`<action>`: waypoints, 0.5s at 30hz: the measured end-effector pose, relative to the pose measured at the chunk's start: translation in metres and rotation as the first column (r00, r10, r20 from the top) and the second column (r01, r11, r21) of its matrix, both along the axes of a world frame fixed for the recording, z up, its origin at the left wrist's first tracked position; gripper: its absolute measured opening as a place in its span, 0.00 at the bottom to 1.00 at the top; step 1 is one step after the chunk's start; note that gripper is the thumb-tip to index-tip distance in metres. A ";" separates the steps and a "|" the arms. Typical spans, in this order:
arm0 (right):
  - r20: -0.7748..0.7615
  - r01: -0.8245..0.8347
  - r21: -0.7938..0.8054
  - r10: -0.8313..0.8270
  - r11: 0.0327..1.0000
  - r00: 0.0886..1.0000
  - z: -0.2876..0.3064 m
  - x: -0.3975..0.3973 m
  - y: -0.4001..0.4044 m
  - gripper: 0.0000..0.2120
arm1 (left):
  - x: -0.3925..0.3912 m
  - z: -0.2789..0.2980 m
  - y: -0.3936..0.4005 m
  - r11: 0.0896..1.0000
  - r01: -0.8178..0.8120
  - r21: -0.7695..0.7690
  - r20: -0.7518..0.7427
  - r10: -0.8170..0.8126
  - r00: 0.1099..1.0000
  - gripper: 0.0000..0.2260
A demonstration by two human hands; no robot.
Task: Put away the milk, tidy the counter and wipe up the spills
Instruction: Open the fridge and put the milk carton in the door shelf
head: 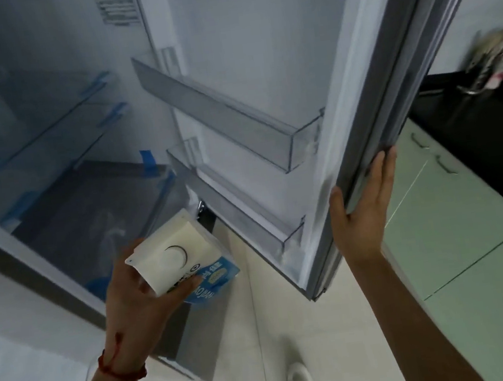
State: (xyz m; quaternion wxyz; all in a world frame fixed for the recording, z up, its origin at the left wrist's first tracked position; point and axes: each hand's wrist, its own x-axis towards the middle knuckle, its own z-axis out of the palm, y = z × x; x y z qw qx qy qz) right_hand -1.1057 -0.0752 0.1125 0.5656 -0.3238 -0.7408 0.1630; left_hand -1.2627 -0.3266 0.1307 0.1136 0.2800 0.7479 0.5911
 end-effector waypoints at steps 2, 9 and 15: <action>0.009 0.026 -0.070 -0.026 0.997 1.000 0.000 0.003 0.023 0.32 | -0.006 0.010 0.024 0.999 0.016 0.032 -0.030 -0.015 0.999 0.30; -0.069 0.074 -0.103 -0.081 0.992 0.994 0.012 0.003 0.104 0.31 | -0.031 0.023 0.123 0.977 0.127 0.169 -0.172 -0.097 0.980 0.43; -0.137 -0.021 -0.191 -0.005 0.981 0.991 0.016 0.000 0.163 0.32 | -0.042 0.020 0.201 0.960 0.199 0.196 -0.175 -0.165 0.971 0.30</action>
